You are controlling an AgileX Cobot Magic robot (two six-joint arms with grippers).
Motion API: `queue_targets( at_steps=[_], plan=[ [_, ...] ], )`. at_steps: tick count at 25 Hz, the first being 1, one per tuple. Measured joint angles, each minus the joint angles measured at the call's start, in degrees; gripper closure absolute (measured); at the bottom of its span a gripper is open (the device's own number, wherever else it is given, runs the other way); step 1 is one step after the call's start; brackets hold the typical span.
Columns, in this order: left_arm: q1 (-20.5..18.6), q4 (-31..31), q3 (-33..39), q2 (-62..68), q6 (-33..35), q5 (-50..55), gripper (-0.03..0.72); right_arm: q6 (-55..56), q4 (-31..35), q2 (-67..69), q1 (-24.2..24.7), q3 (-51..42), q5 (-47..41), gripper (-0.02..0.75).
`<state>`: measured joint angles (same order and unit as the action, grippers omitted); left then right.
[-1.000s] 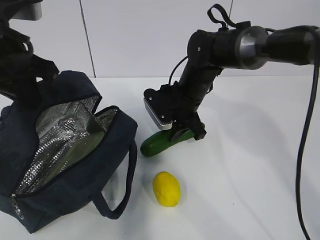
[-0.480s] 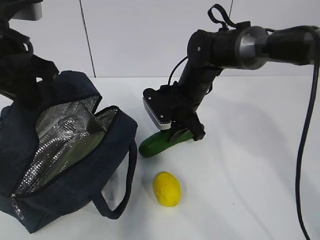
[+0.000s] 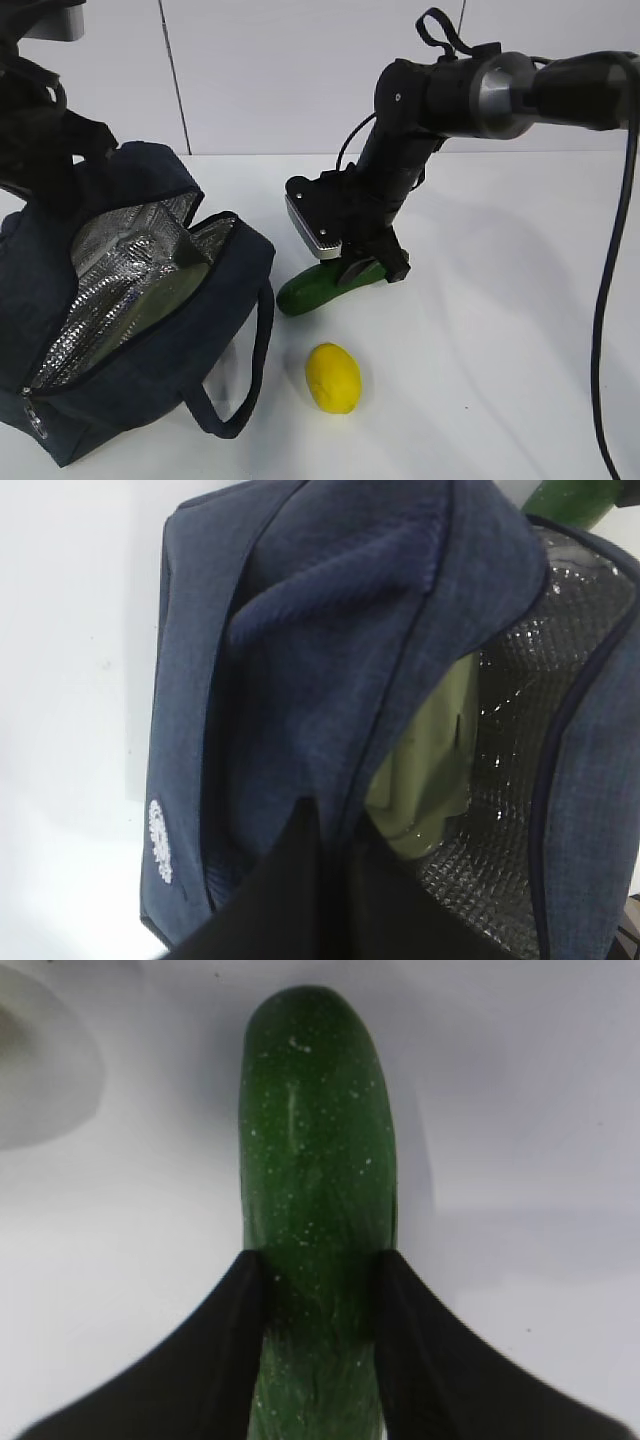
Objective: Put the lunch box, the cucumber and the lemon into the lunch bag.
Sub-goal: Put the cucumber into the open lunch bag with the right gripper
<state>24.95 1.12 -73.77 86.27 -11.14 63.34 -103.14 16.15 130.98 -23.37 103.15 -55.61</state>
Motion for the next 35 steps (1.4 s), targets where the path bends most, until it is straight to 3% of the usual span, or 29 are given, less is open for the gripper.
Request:
queue_targets(
  at_steps=[10,21,24,28,35],
  plan=[
    [0.0,-0.2,0.0,0.0,0.0,0.0,0.694,2.9,0.2,-0.4,0.0,0.0,-5.1,0.474],
    [0.0,-3.9,0.0,0.0,0.0,-1.8,0.694,27.6,-2.9,-4.4,0.0,3.2,-5.9,0.475],
    [0.0,-3.5,0.0,0.0,0.0,-2.4,0.694,33.4,-7.2,-6.5,0.0,3.4,-7.1,0.476],
    [-1.7,-3.9,0.0,0.0,0.0,-4.9,0.694,43.2,-12.7,-9.6,0.0,3.4,-7.6,0.476],
    [-4.2,-6.6,0.0,2.3,0.0,-6.7,0.694,59.2,-13.6,-13.3,0.0,3.4,-8.4,0.476]
  ],
)
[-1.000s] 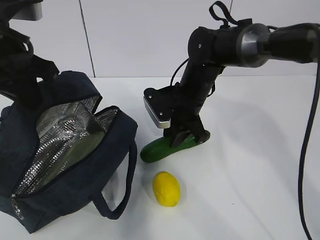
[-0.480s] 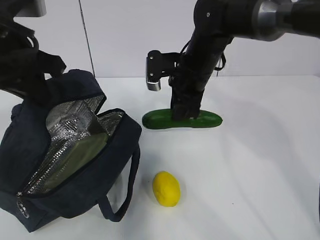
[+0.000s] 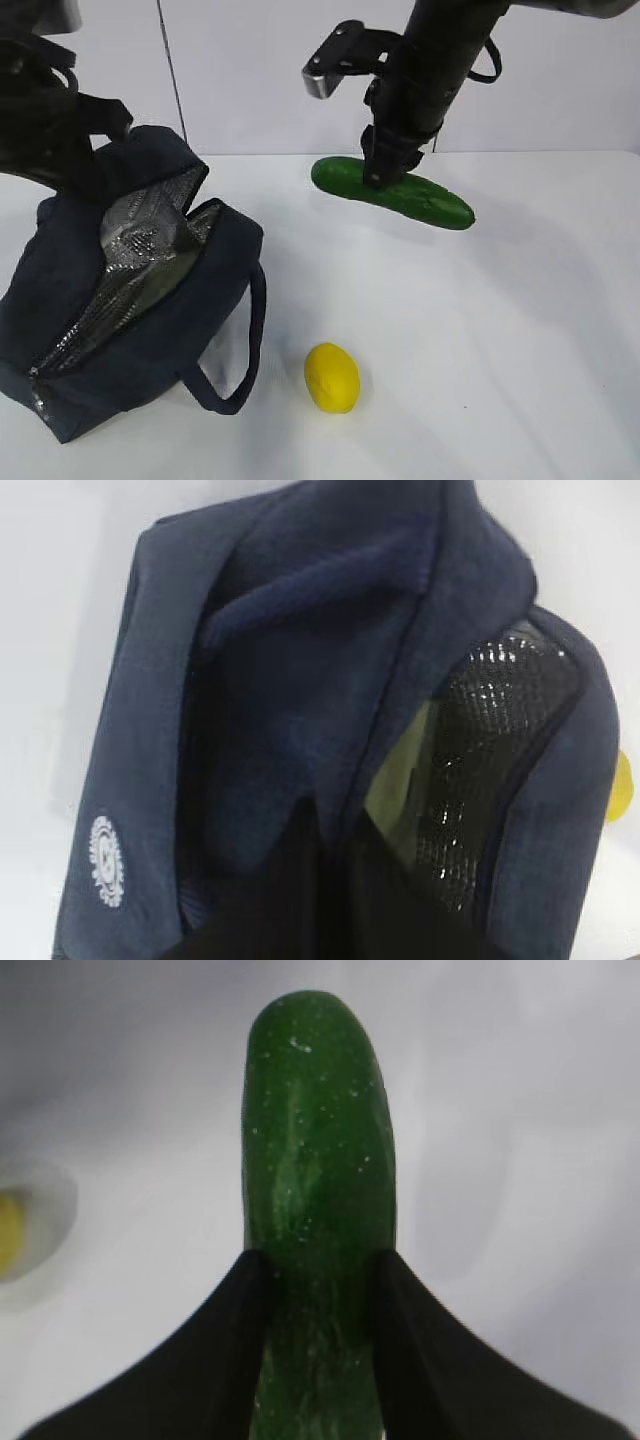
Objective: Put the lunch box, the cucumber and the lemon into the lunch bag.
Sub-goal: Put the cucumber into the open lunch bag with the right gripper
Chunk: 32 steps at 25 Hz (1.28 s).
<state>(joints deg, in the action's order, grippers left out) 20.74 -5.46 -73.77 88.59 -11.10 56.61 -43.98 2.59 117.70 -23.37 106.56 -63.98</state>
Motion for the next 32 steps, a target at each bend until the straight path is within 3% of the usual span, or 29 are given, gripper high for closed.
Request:
queue_targets(
  at_steps=[10,15,23,27,32],
  plan=[
    [0.0,-0.9,0.0,2.4,0.9,-0.9,0.694,33.6,0.8,-4.8,0.0,0.0,-1.5,0.476],
    [0.0,-1.8,0.0,2.4,1.9,-1.0,0.694,45.7,9.0,-5.1,0.0,0.0,-4.3,0.476],
    [0.0,-2.2,0.0,2.4,3.0,-1.9,0.694,49.1,30.4,-5.1,0.0,0.0,-6.3,0.476],
    [0.0,-2.3,0.0,2.5,3.1,-2.5,0.694,49.2,35.3,-5.1,0.0,0.0,-6.3,0.476],
    [0.0,-2.4,0.0,2.5,4.4,-2.6,0.694,51.3,36.9,-5.1,0.0,0.0,-6.4,0.476]
  ],
)
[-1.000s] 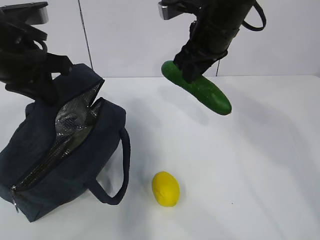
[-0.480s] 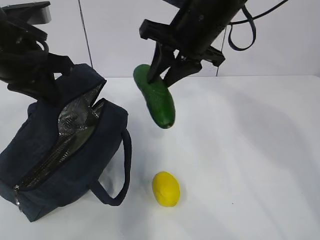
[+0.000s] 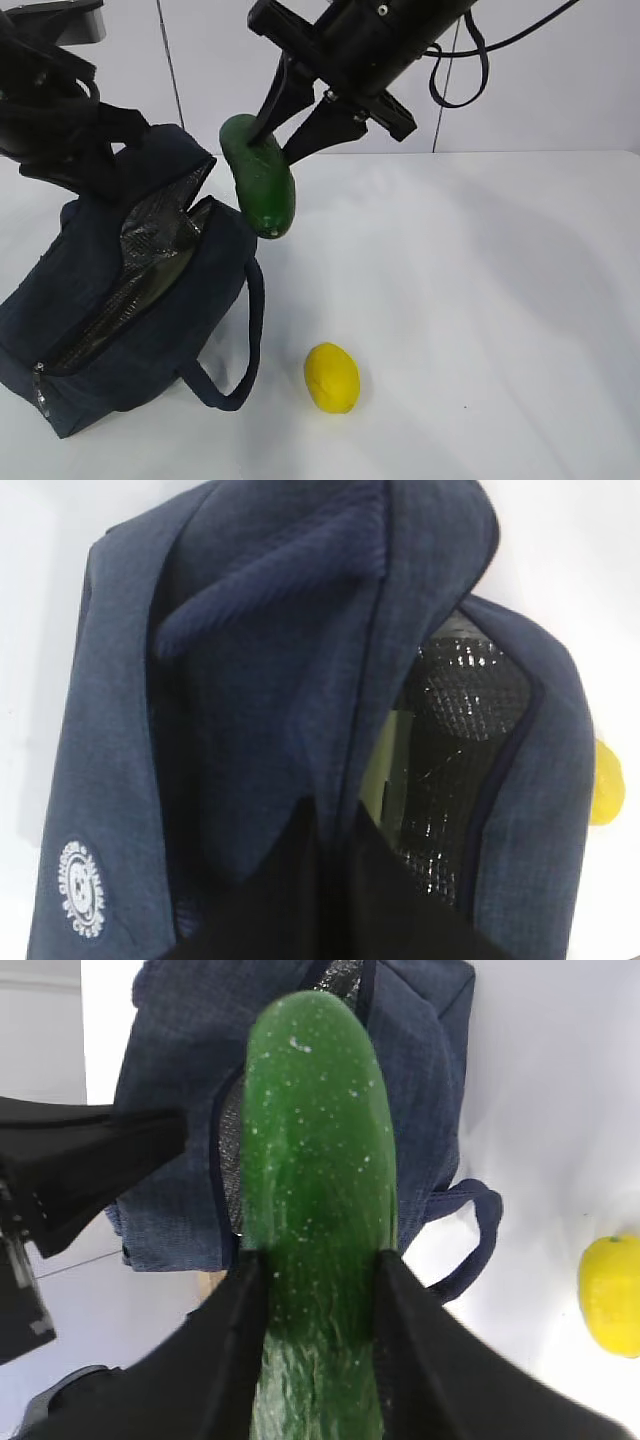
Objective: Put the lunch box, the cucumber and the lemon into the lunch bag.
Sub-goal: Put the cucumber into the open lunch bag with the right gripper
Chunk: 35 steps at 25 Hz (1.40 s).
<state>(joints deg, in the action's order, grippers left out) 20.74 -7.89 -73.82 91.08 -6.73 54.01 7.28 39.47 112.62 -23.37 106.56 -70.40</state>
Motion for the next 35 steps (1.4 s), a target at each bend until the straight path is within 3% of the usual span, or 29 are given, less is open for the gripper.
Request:
queue_targets(
  at_steps=[18,26,30,35],
  plan=[
    [0.0,-2.1,0.0,0.0,3.5,0.4,0.694,2.7,0.7,0.0,-4.3,-2.5,0.0,0.477],
    [0.0,-2.3,0.0,0.0,4.1,0.6,0.694,2.4,-9.5,-5.9,-5.4,-3.5,-0.1,0.477],
    [0.0,-2.3,0.0,0.0,4.1,0.6,0.694,0.7,-7.3,-6.3,-5.8,-5.4,-0.1,0.477],
    [0.0,-2.4,0.0,0.0,4.1,0.6,0.694,-4.1,-0.5,-8.3,-7.3,-15.9,2.3,0.477]
  ],
)
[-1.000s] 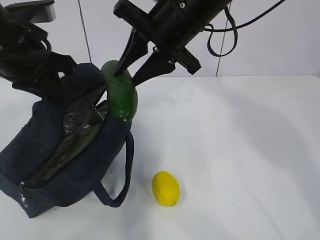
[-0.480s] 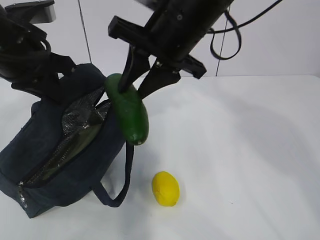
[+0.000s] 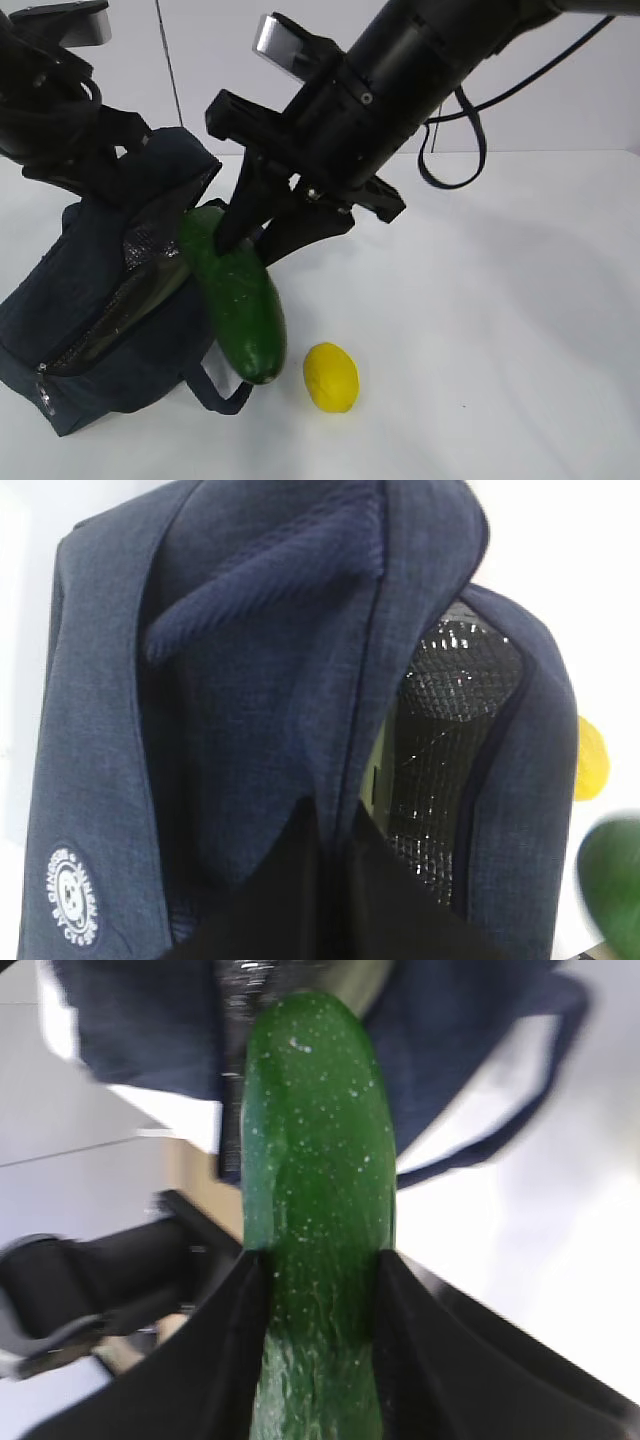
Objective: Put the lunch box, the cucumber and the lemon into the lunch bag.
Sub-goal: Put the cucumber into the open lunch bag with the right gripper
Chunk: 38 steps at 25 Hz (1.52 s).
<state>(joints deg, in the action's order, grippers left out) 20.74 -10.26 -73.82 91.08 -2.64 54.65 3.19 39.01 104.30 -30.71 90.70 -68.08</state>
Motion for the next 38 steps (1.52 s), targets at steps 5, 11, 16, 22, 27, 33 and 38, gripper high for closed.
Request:
queue_targets(
  at_steps=[5,11,16,22,27,33,38],
  plan=[
    [0.0,-0.7,0.0,0.0,0.2,0.1,0.695,-9.4,15.0,-0.8,-0.2,-5.8,7.5,0.477],
    [0.0,-3.8,0.0,0.0,2.6,1.0,0.695,-12.1,19.4,2.0,-0.2,-6.2,10.6,0.477],
    [0.0,-5.0,0.0,0.0,3.1,1.8,0.694,-12.2,17.6,3.1,-0.2,-6.3,11.6,0.477],
    [0.0,-5.4,0.0,0.0,3.2,2.5,0.695,-9.5,14.0,3.1,-0.2,-6.3,14.9,0.477],
    [0.0,-6.1,0.0,0.0,3.5,2.5,0.694,-7.1,13.9,4.8,-0.2,-6.3,15.7,0.477],
    [0.0,-7.8,0.0,0.0,5.4,2.5,0.694,-6.3,15.8,8.1,-0.2,-6.3,16.5,0.478],
    [0.0,-8.0,0.0,0.0,5.6,2.5,0.695,-6.6,17.2,8.1,-0.3,-6.3,21.8,0.478]
  ],
)
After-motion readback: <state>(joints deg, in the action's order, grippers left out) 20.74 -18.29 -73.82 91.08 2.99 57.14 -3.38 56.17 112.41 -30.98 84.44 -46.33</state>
